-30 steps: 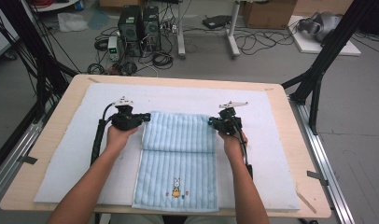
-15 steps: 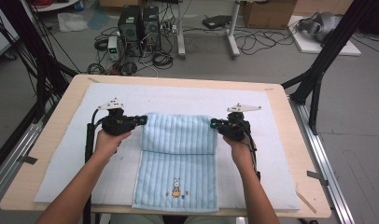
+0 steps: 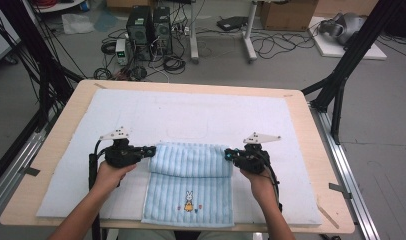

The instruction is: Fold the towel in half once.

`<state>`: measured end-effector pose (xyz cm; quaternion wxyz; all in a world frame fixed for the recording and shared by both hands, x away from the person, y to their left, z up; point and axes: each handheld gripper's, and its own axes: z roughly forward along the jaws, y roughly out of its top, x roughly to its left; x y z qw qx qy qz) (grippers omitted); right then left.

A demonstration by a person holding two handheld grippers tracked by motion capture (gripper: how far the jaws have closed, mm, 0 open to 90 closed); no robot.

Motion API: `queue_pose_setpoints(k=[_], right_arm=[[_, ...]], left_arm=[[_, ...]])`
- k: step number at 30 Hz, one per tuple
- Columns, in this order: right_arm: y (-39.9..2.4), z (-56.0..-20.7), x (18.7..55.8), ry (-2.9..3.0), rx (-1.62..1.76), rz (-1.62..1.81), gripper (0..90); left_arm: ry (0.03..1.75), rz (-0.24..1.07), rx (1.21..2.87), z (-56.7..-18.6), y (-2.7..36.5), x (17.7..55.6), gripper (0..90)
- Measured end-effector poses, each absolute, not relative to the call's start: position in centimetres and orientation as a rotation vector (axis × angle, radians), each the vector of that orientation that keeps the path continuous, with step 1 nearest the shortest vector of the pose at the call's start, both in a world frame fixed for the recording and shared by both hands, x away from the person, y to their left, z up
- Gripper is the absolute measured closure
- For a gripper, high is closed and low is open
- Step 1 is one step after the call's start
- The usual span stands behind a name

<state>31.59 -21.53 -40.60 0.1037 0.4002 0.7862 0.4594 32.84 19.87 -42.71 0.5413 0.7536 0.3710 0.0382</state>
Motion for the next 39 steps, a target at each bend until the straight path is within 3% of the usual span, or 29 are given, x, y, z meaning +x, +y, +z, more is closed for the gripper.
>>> queue_pose_setpoints(k=[14, 16, 19, 21, 23, 30, 35, 39], right_arm=[[-22.6, -42.7, 28.2, 2.393, 1.198, 1.361, 83.8], [-22.6, -42.9, 27.7, 2.403, 1.192, 1.351, 82.3], [-22.8, -42.8, 27.4, 2.376, 1.204, 1.372, 71.6], [-23.1, -42.3, 27.8, 2.306, 1.239, 1.41, 62.3], [-23.3, -42.0, 28.4, 2.249, 1.264, 1.41, 60.5], [-22.7, -42.5, 32.1, 2.237, 1.327, 1.253, 61.1], [-22.3, -43.6, 33.3, 2.274, 1.357, 1.237, 61.3], [-22.1, -44.3, 33.3, 2.318, 1.366, 1.219, 72.2]], left_arm=[[0.842, 0.016, 1.91, -44.0, 19.9, 30.3, 85.4], [0.842, 0.021, 1.912, -44.1, 20.2, 30.4, 79.3], [0.873, 0.067, 1.879, -43.9, 20.5, 30.8, 59.4], [0.898, 0.102, 1.841, -43.4, 20.7, 31.4, 52.3], [0.9, 0.131, 1.804, -42.9, 20.9, 32.1, 51.7], [0.949, 0.199, 1.729, -42.4, 20.5, 34.7, 51.7], [0.955, 0.19, 1.798, -43.3, 19.8, 34.9, 50.5], [0.962, 0.195, 1.806, -43.5, 19.9, 34.7, 50.5]])
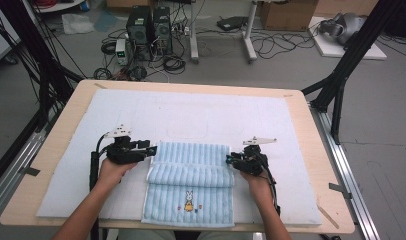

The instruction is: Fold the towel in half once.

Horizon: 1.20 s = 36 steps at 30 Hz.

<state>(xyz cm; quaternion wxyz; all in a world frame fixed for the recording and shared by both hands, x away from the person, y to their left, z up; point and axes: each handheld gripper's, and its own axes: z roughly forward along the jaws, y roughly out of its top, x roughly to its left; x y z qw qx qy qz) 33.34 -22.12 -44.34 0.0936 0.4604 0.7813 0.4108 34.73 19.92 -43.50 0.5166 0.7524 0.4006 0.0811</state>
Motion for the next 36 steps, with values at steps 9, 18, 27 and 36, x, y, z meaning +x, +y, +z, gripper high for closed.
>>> queue_pose_setpoints(k=[9, 18, 27, 36], right_arm=[[-21.4, -44.1, 33.3, 2.276, 1.273, 1.239, 86.4], [-21.4, -44.5, 33.8, 2.215, 1.342, 1.211, 73.7], [-21.6, -44.2, 33.5, 2.204, 1.334, 1.233, 68.5], [-21.9, -44.1, 33.5, 2.189, 1.342, 1.255, 68.6]], left_arm=[[0.986, 0.195, 1.792, -43.6, 20.3, 34.8, 51.1], [0.999, 0.194, 1.867, -44.1, 19.2, 34.9, 54.6], [0.989, 0.274, 1.914, -44.5, 18.4, 35.0, 83.6], [0.979, 0.302, 1.821, -44.2, 19.0, 35.3, 89.2]])
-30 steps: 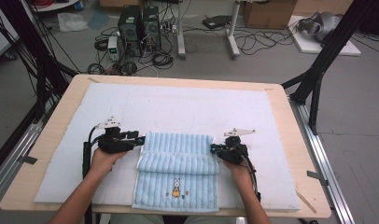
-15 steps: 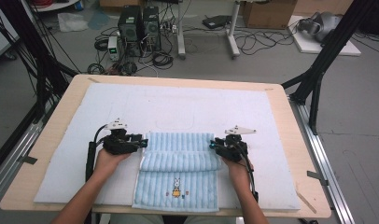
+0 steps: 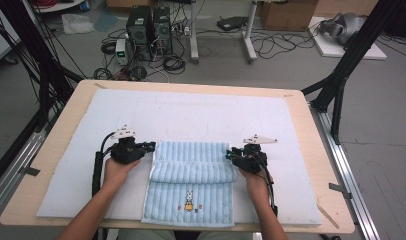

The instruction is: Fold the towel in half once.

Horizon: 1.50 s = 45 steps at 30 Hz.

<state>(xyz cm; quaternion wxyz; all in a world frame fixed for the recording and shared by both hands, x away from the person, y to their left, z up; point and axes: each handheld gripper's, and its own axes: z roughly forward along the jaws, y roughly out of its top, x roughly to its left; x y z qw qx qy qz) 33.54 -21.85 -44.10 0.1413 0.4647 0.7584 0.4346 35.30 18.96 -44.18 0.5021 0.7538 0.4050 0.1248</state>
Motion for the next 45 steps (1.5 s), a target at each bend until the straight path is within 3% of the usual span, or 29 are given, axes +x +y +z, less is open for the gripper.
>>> queue_pose_setpoints(k=[6, 7, 9, 12, 17, 20, 22, 23, 25, 28, 45], right_arm=[[-21.8, -44.2, 33.6, 2.188, 1.347, 1.252, 67.8], [-21.9, -44.1, 33.6, 2.189, 1.349, 1.253, 66.9], [-22.0, -44.1, 33.6, 2.176, 1.358, 1.261, 64.1], [-22.3, -44.2, 33.7, 2.16, 1.379, 1.25, 59.7], [-22.1, -44.8, 34.0, 2.215, 1.402, 1.202, 51.4], [-21.4, -44.9, 33.8, 2.237, 1.34, 1.114, 53.9], [-21.3, -44.9, 33.8, 2.236, 1.333, 1.093, 62.1], [-21.4, -44.9, 33.8, 2.249, 1.345, 1.123, 71.3], [-21.4, -44.9, 33.8, 2.271, 1.341, 1.142, 81.3], [-20.8, -44.8, 33.9, 2.299, 1.291, 1.122, 85.4], [-22.2, -43.8, 38.7, 2.167, 1.376, 1.182, 86.0]], left_arm=[[1.044, 0.291, 1.829, -45.0, 18.8, 36.2, 88.6], [1.051, 0.29, 1.837, -45.0, 18.7, 36.2, 83.9], [1.078, 0.29, 1.843, -45.0, 18.5, 36.1, 61.8], [1.088, 0.307, 1.857, -44.9, 18.8, 35.9, 55.0], [1.078, 0.259, 1.901, -45.3, 18.3, 35.9, 51.3], [1.019, 0.28, 1.958, -45.2, 17.6, 35.6, 58.5], [1.002, 0.291, 1.975, -45.2, 17.2, 35.5, 76.2], [1.008, 0.286, 1.977, -45.2, 17.1, 35.5, 84.8], [1.04, 0.266, 1.953, -45.3, 17.0, 35.5, 85.9], [1.062, 0.23, 1.921, -45.2, 17.2, 36.0, 86.3], [1.094, 0.25, 1.835, -44.3, 16.2, 42.4, 86.1]])
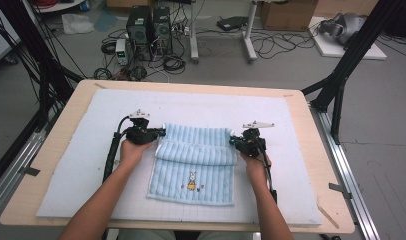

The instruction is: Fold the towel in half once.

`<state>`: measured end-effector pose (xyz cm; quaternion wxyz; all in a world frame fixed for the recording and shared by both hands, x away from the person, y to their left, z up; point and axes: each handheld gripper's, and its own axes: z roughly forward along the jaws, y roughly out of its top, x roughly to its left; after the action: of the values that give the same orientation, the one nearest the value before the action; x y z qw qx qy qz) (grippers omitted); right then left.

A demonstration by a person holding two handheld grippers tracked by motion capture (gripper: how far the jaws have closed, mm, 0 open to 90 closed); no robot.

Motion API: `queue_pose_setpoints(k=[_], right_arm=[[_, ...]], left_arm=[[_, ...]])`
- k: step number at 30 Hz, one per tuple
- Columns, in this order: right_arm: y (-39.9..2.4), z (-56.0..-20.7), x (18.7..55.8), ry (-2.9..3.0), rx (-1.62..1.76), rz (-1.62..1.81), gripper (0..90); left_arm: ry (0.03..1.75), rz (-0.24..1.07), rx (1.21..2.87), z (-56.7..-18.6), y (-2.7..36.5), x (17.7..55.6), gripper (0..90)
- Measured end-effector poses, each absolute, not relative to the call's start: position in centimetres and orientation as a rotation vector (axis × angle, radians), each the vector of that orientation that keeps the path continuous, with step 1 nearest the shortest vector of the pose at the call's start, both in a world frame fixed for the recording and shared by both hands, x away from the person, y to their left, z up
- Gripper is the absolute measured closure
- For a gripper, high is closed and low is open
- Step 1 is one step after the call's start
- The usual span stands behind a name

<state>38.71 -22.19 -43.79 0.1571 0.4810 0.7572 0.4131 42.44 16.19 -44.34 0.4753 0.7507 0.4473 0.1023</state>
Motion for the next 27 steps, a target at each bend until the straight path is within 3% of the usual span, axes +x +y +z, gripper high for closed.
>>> queue_pose_setpoints(k=[15, 17, 18, 20, 22, 27], right_arm=[[-21.3, -43.8, 42.3, 2.097, 1.422, 1.128, 84.2], [-21.4, -43.9, 42.3, 2.076, 1.441, 1.136, 65.4], [-21.5, -43.8, 42.3, 2.05, 1.462, 1.159, 56.3], [-21.6, -43.5, 42.0, 2.035, 1.461, 1.156, 47.1], [-21.8, -43.2, 41.8, 2.028, 1.465, 1.173, 43.6], [-22.3, -42.6, 40.5, 2.033, 1.439, 1.213, 41.5]], left_arm=[[1.086, 0.283, 1.815, -44.0, 16.2, 44.7, 83.7], [1.122, 0.286, 1.805, -44.1, 16.4, 44.8, 67.0], [1.14, 0.274, 1.787, -44.0, 16.5, 44.8, 54.5], [1.13, 0.291, 1.778, -43.6, 16.8, 44.6, 52.4], [1.107, 0.284, 1.769, -43.2, 17.1, 44.4, 52.3], [1.025, 0.28, 1.811, -43.0, 16.9, 43.5, 53.5]])
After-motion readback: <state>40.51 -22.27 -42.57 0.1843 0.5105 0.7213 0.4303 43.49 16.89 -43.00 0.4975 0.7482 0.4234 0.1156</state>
